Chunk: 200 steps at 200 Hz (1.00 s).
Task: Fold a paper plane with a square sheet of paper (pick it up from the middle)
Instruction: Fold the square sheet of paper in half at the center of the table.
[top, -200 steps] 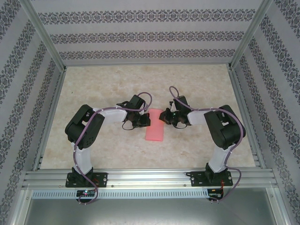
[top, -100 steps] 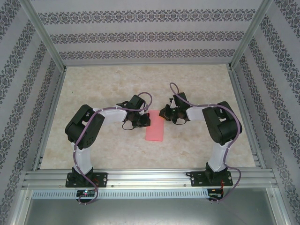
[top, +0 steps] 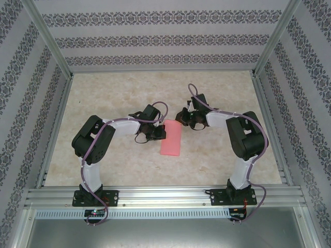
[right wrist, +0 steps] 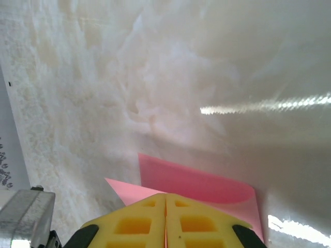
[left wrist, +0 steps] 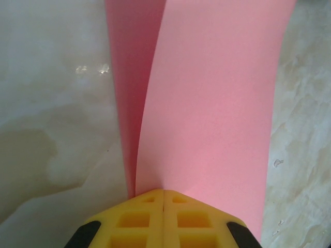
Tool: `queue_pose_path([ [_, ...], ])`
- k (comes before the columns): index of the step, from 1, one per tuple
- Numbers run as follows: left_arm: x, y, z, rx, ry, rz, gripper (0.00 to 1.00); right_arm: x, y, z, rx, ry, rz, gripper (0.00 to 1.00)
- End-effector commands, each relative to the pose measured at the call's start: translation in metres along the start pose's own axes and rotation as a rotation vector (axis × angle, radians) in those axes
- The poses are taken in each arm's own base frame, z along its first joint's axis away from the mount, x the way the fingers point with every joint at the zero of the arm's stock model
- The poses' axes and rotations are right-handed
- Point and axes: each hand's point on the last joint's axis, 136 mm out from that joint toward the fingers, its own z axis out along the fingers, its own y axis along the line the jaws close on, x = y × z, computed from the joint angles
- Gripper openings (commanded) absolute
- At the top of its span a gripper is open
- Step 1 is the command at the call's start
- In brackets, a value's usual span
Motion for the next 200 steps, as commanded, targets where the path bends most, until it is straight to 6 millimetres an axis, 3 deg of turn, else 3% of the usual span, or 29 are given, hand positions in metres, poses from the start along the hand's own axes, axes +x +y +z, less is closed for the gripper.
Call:
queue_pose_path([
  [1, 0.028, 0.042, 0.014, -0.166, 0.089, -0.038, 0.00, 0.002, -0.018, 0.008, 0.045, 0.015, 0.019, 0.09],
  [56, 0.028, 0.043, 0.014, -0.169, 0.088, -0.037, 0.00, 0.013, -0.057, 0.020, 0.155, 0.025, 0.070, 0.08],
  [105, 0.029, 0.044, 0.014, -0.172, 0.092, -0.034, 0.00, -0.010, -0.013, 0.001, 0.061, -0.009, 0.018, 0.09],
  [130, 0.029, 0.043, 0.014, -0.169, 0.092, -0.037, 0.00, -0.016, -0.005, -0.002, 0.027, -0.010, 0.016, 0.10],
  [168, 0.029, 0.043, 0.014, -0.169, 0.091, -0.035, 0.00, -0.010, -0.022, 0.011, 0.040, 0.016, 0.049, 0.10],
  [200, 0.030, 0.044, 0.014, -0.170, 0.093, -0.033, 0.00, 0.002, -0.049, 0.024, 0.093, 0.033, 0.092, 0.09],
])
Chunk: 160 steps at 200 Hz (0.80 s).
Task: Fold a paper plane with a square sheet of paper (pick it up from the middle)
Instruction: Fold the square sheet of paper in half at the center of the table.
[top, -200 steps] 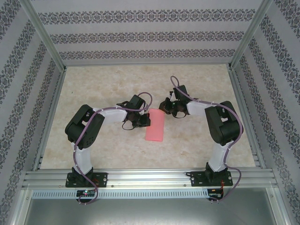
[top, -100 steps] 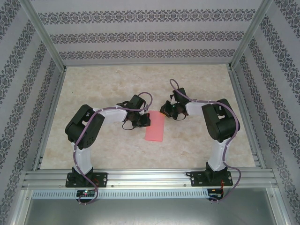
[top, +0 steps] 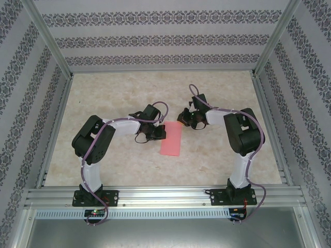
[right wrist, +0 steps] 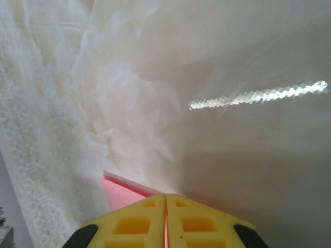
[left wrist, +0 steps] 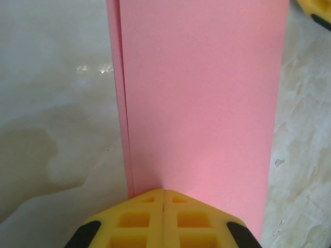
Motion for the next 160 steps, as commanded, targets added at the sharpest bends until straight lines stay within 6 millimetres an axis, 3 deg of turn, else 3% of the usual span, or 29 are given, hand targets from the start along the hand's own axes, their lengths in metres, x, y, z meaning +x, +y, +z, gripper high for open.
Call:
queue_pose_path([
  [1, 0.030, 0.044, 0.015, -0.165, 0.092, -0.036, 0.00, 0.006, -0.023, 0.012, 0.040, 0.013, 0.038, 0.09],
  [36, 0.031, 0.045, 0.015, -0.166, 0.094, -0.037, 0.00, 0.010, -0.039, 0.012, 0.099, 0.008, 0.056, 0.09],
  [59, 0.031, 0.045, 0.015, -0.166, 0.094, -0.037, 0.00, 0.003, -0.019, 0.003, 0.046, -0.001, 0.037, 0.09],
  [111, 0.031, 0.045, 0.015, -0.165, 0.093, -0.035, 0.00, -0.014, 0.032, -0.036, -0.035, -0.055, -0.036, 0.12],
  [160, 0.030, 0.043, 0.016, -0.160, 0.094, -0.034, 0.00, -0.007, 0.019, -0.024, -0.011, -0.034, -0.017, 0.12],
])
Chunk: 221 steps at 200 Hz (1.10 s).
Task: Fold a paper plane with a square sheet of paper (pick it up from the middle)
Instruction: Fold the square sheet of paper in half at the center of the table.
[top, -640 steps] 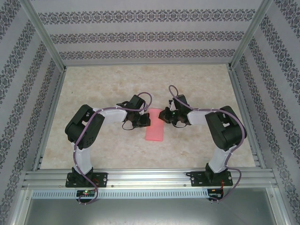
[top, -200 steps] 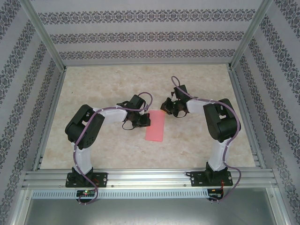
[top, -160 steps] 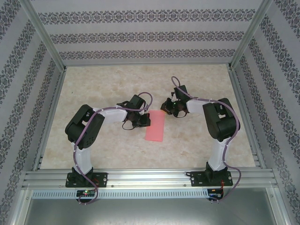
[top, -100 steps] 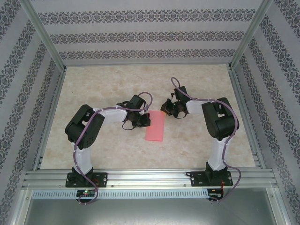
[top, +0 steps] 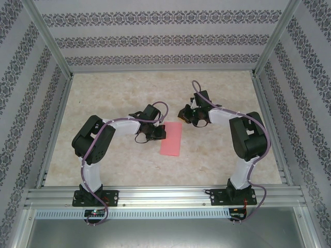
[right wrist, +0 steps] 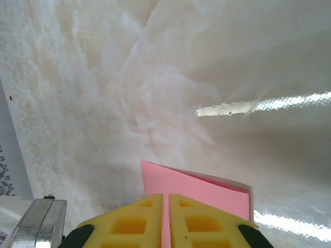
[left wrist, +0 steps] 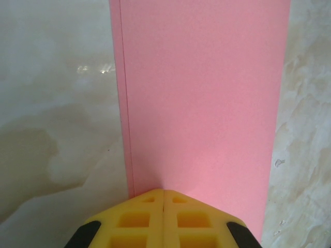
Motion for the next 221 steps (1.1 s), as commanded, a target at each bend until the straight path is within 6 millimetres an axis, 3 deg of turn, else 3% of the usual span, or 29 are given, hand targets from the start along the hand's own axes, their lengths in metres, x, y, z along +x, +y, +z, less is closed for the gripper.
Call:
queue_pose_path([
  [1, 0.030, 0.043, 0.016, -0.158, 0.095, -0.034, 0.00, 0.000, -0.005, 0.005, 0.015, 0.002, 0.003, 0.12],
  [48, 0.031, 0.044, 0.015, -0.160, 0.098, -0.035, 0.00, 0.005, -0.033, 0.031, 0.058, 0.030, 0.046, 0.12],
  [77, 0.032, 0.045, 0.015, -0.165, 0.098, -0.035, 0.00, 0.012, -0.052, 0.036, 0.106, 0.033, 0.073, 0.11],
  [99, 0.033, 0.045, 0.015, -0.166, 0.098, -0.032, 0.00, 0.010, -0.041, 0.026, 0.087, 0.020, 0.059, 0.11],
  [129, 0.032, 0.044, 0.014, -0.163, 0.095, -0.033, 0.00, 0.003, -0.003, -0.003, 0.045, -0.012, -0.020, 0.12],
  [158, 0.032, 0.044, 0.014, -0.164, 0.091, -0.033, 0.00, 0.019, 0.014, -0.011, 0.014, -0.007, -0.062, 0.14],
  [221, 0.032, 0.043, 0.014, -0.157, 0.094, -0.030, 0.00, 0.051, -0.026, 0.022, 0.054, 0.056, -0.001, 0.13],
])
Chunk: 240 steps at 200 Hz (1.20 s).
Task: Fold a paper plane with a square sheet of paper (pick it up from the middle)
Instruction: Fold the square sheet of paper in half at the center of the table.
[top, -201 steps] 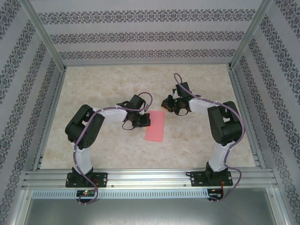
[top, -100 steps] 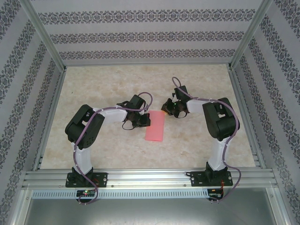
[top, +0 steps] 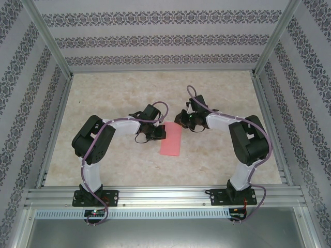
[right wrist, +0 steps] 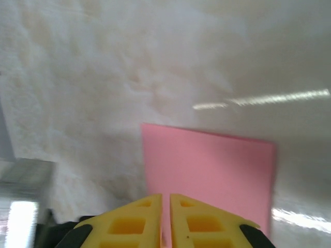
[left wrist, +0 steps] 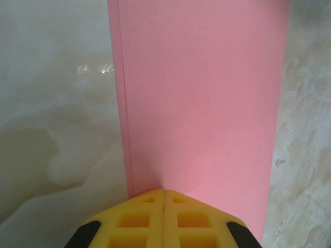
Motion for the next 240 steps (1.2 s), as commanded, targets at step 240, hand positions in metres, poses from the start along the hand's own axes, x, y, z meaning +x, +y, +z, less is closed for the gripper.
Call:
queue_pose_path([
  [240, 0.033, 0.045, 0.013, -0.162, 0.094, -0.030, 0.00, 0.102, -0.017, -0.019, -0.054, 0.094, -0.044, 0.17],
])
